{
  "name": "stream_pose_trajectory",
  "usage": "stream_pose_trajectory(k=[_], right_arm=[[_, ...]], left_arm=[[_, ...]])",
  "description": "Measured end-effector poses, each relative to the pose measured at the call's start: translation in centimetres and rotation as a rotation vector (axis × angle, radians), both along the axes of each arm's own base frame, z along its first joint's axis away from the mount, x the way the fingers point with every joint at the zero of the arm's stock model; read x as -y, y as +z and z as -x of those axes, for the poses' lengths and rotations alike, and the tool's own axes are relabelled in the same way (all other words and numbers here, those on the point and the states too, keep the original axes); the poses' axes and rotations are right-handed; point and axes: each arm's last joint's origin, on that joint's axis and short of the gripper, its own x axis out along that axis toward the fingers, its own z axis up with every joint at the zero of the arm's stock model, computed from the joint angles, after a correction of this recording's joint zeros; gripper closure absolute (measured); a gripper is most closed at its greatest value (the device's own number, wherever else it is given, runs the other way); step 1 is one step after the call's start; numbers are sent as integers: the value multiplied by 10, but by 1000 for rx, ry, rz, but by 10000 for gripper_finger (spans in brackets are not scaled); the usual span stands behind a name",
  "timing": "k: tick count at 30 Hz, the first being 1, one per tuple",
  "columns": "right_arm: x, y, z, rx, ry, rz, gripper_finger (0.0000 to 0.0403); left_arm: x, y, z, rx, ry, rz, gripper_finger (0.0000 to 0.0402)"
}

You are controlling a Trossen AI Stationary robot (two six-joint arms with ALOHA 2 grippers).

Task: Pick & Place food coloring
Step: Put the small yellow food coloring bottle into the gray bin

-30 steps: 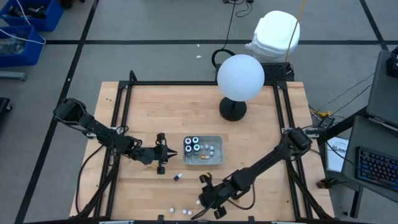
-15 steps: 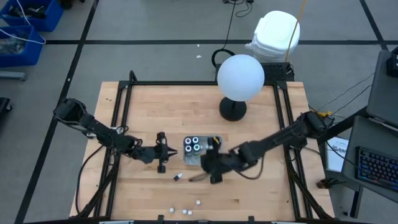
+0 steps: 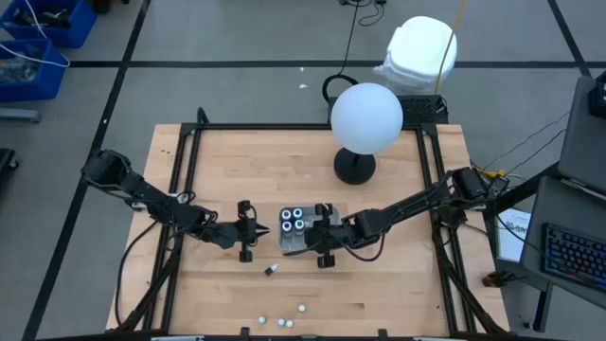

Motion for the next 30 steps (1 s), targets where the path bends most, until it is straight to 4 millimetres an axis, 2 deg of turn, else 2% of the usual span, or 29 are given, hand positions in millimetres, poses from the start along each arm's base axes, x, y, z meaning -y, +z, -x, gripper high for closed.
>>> stream_pose_trajectory(k=[16, 20, 30], right_arm=[[24, -23, 4, -3, -67, -29, 344], [27, -27, 4, 5, -40, -82, 344], [27, -31, 5, 3, -40, -82, 344]], left_arm=[[0, 0, 0, 2, 0, -3, 366], [0, 0, 0, 4, 5, -6, 366], [-7, 0, -3, 5, 38, -1, 366]])
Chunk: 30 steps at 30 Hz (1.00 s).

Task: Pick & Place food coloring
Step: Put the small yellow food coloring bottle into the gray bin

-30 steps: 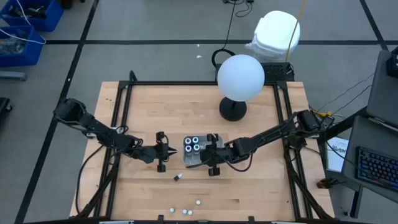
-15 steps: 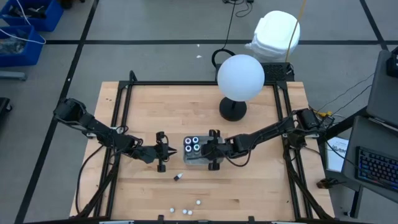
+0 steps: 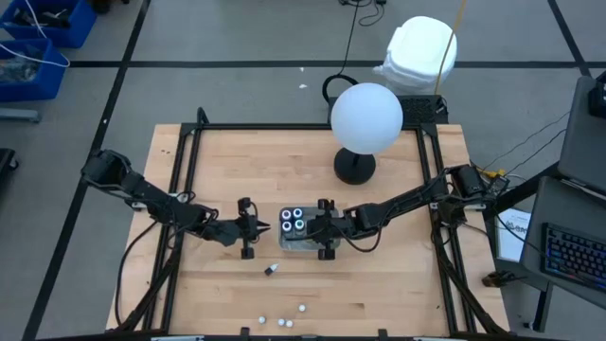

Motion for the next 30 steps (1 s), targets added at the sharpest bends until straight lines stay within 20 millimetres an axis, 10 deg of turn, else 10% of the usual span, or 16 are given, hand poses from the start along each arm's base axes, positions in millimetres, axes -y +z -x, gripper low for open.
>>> stream_pose_trajectory(k=[30], right_arm=[[1, -8, 5, -14, -15, -7, 342]], left_arm=[[-2, 0, -1, 0, 6, 9, 366]])
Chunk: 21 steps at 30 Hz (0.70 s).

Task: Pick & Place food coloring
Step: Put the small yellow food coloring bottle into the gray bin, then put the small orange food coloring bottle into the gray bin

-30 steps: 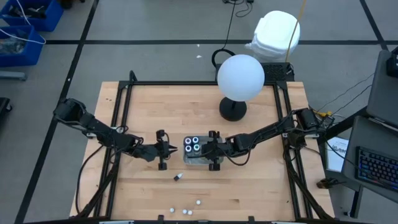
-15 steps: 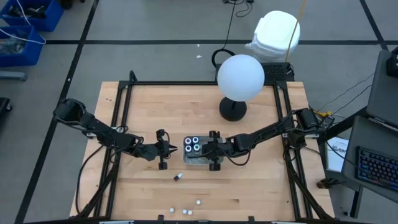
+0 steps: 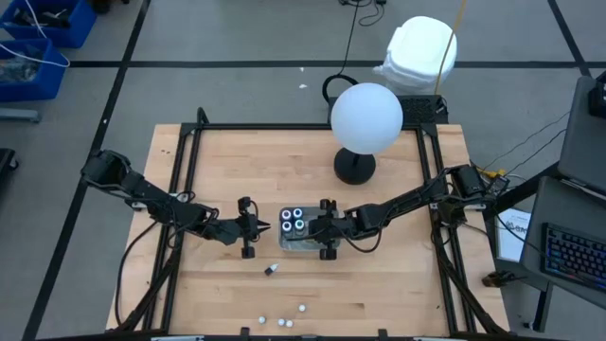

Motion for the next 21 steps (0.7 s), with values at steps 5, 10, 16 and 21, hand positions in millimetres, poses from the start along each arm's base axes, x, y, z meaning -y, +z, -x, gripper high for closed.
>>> stream_pose_trajectory(k=[5, 10, 16, 21], right_arm=[[0, 1, -1, 19, -9, -10, 315], [0, 1, -2, 25, -9, -11, 285], [0, 3, -2, 37, -1, -6, 277], [-4, 24, 1, 100, 41, 8, 280]], left_arm=[[0, 0, 0, 0, -1, -1, 366], [0, 0, 0, -1, -2, -3, 366], [0, 0, 0, -1, -2, -3, 366], [0, 0, 0, -1, -3, -5, 366]])
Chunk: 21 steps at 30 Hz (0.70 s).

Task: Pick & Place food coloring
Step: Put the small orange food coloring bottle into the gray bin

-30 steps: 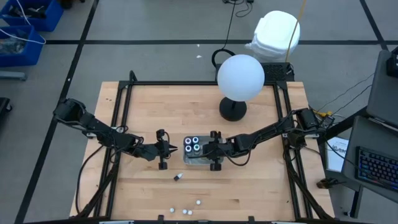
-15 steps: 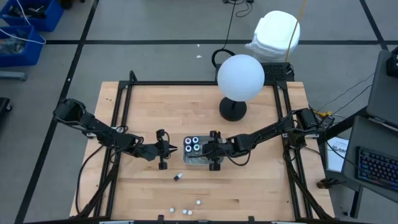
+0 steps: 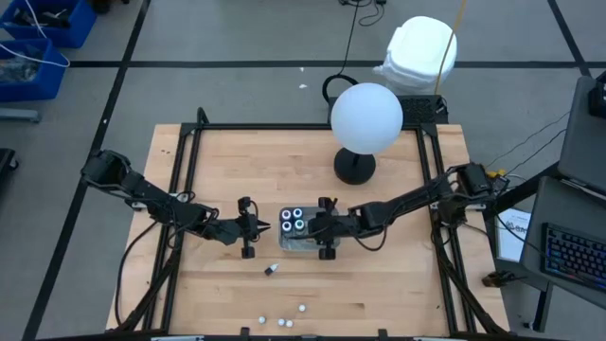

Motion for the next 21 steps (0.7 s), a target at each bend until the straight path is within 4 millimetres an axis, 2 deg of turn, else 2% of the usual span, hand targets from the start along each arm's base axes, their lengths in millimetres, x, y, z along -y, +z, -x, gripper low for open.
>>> stream_pose_trajectory(k=[6, 11, 16, 21], right_arm=[[-20, 40, 15, 122, 66, 49, 279], [-48, 48, 27, 156, 96, 115, 290], [-77, 62, 30, 206, 126, 45, 311], [-103, 71, 27, 235, 160, -5, 351]], left_arm=[[0, 0, 0, 1, 0, 0, 366], [0, 1, 0, 6, 0, 2, 366], [0, 1, -1, 13, 3, -2, 366], [0, 2, -1, 14, -15, -31, 366]])
